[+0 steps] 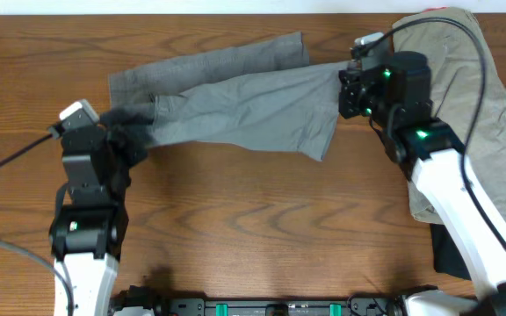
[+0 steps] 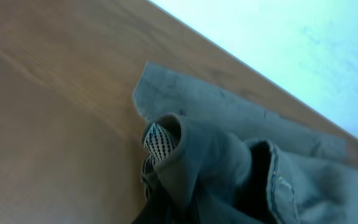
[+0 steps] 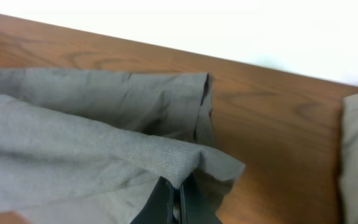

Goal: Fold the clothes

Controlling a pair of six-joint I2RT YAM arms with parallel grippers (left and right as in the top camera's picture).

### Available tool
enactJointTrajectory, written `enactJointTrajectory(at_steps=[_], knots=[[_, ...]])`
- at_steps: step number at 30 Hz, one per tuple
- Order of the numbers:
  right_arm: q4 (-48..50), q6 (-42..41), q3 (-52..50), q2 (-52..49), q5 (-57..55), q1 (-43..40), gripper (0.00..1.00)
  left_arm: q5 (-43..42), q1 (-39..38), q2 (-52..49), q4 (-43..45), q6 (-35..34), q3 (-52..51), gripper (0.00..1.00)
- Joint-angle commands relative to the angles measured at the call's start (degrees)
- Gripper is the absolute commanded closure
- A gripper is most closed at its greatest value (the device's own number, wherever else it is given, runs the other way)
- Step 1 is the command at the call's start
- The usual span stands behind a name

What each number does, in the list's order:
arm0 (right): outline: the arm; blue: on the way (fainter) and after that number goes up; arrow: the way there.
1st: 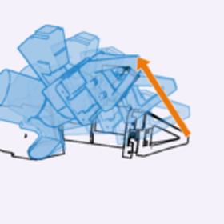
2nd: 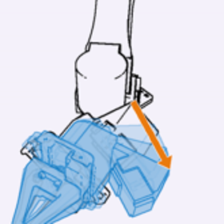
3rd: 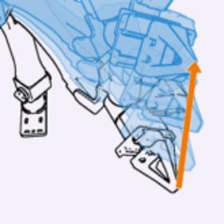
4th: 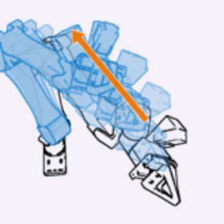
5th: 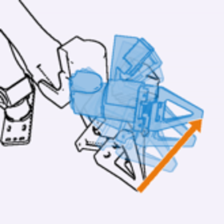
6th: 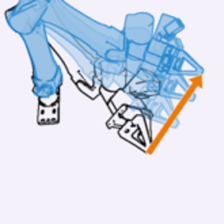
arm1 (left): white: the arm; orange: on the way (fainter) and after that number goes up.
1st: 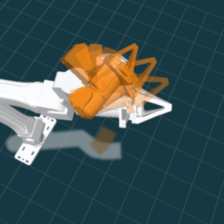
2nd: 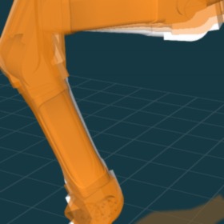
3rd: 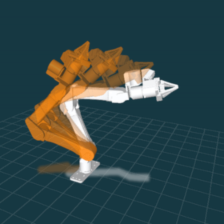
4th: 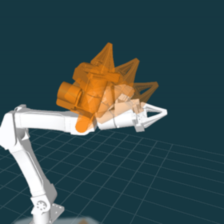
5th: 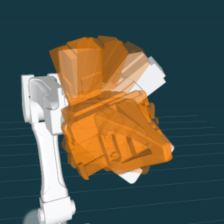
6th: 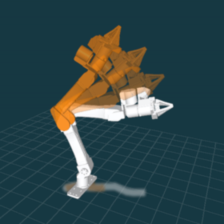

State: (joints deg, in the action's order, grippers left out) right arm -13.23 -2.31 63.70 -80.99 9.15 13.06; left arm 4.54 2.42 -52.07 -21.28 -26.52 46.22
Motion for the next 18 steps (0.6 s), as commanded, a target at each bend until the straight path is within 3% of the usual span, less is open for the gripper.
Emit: enactJointTrajectory(at_steps=[1, 8, 18], knots=[[-4.2, 1.1, 0.8, 4.3, -0.8, 0.4, 0.99, 1.3, 0.0, 4.5, -3.8, 1.0, 0.5, 0.94], [-5.0, 1.9, 0.8, 4.9, -2.5, 0.2, 0.99, 10.1, 0.0, 7.5, -9.0, 1.0, 0.5, 0.94], [15.3, 5.2, 0.8, -9.1, -0.6, 0.5, 0.99, 13.4, 0.0, -7.3, 5.8, 1.0, 0.5, 0.94]])
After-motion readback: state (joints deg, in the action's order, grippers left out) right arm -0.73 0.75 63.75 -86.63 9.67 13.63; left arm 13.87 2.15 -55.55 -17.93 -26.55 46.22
